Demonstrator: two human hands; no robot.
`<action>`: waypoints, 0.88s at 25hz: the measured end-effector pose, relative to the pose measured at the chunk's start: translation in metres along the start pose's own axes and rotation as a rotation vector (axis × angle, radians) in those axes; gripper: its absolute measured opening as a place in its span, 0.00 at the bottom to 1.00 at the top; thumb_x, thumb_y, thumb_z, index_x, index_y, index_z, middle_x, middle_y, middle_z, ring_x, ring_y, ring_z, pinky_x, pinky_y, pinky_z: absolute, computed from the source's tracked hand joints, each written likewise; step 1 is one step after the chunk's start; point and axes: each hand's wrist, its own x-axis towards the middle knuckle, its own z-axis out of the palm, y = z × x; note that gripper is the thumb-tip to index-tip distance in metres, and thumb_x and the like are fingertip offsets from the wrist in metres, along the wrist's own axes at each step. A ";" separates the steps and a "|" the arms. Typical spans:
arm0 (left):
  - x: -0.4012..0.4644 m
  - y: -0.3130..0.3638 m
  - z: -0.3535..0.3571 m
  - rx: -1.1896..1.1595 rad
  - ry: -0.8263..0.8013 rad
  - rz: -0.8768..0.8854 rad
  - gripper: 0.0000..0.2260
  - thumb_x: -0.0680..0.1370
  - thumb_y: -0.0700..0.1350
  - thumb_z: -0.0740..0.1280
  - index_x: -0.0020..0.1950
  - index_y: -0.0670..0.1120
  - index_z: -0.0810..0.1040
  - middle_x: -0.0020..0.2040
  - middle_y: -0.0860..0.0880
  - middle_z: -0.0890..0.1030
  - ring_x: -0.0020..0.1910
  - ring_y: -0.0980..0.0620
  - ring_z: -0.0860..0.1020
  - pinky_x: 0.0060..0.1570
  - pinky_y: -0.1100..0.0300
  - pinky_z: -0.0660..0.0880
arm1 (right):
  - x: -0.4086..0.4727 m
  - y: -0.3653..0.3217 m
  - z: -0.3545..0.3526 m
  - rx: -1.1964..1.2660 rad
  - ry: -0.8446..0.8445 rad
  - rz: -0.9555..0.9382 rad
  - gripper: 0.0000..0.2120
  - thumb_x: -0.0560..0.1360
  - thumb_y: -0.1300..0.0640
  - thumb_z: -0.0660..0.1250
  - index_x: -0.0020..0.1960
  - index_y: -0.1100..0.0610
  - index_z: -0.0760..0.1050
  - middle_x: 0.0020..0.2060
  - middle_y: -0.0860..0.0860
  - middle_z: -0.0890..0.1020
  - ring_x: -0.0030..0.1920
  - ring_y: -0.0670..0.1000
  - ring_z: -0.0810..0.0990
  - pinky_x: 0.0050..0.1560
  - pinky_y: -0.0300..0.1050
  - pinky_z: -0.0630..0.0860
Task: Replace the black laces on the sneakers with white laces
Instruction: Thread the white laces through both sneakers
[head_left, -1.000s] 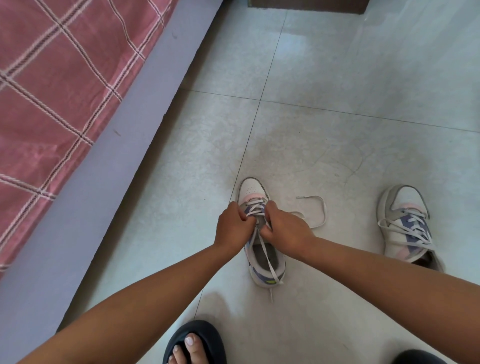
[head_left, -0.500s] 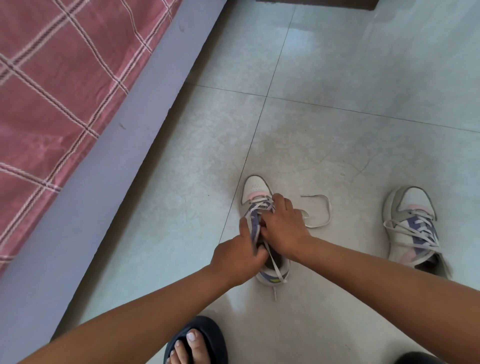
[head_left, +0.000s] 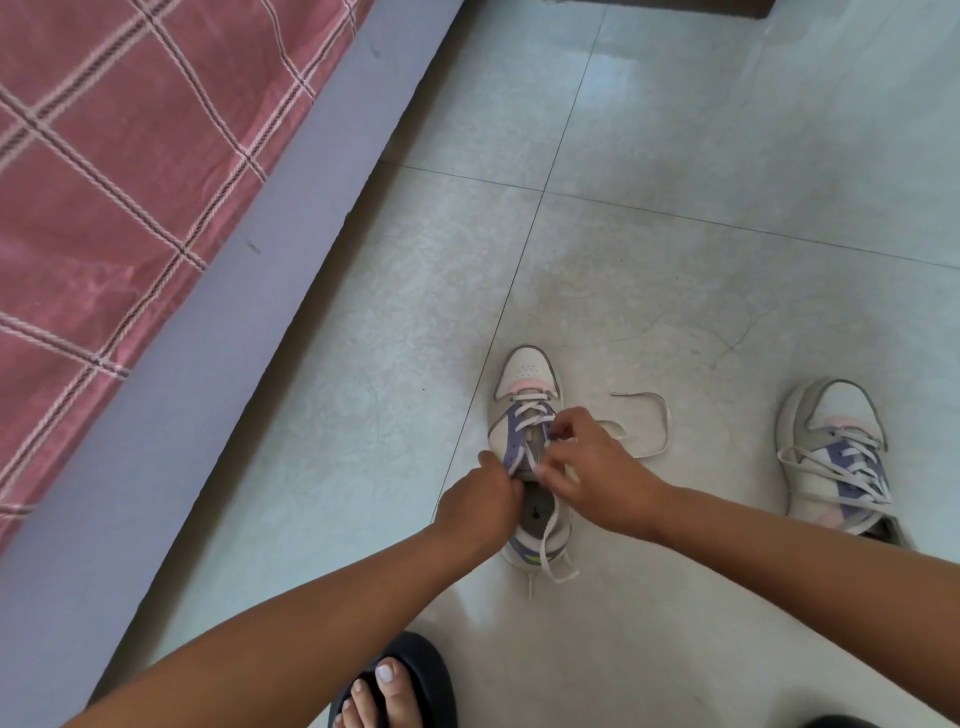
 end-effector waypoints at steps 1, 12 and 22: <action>0.001 -0.002 -0.003 0.034 0.020 0.015 0.11 0.81 0.47 0.53 0.57 0.41 0.65 0.51 0.41 0.79 0.46 0.43 0.77 0.38 0.57 0.67 | 0.005 0.005 -0.001 0.127 0.052 0.061 0.09 0.79 0.55 0.61 0.54 0.58 0.76 0.61 0.53 0.68 0.56 0.51 0.72 0.59 0.46 0.70; -0.005 -0.013 -0.010 0.001 0.125 0.034 0.11 0.81 0.44 0.52 0.61 0.40 0.64 0.38 0.48 0.72 0.35 0.48 0.71 0.33 0.58 0.66 | 0.054 0.022 0.013 -0.054 0.251 0.281 0.11 0.81 0.59 0.53 0.56 0.61 0.71 0.48 0.59 0.80 0.47 0.61 0.77 0.46 0.51 0.71; -0.018 0.015 -0.020 -0.121 0.007 0.226 0.12 0.80 0.45 0.54 0.62 0.45 0.65 0.39 0.48 0.74 0.34 0.49 0.72 0.32 0.57 0.65 | 0.047 0.084 -0.060 -0.117 0.497 0.389 0.14 0.80 0.62 0.56 0.62 0.60 0.74 0.55 0.62 0.80 0.55 0.63 0.77 0.52 0.52 0.71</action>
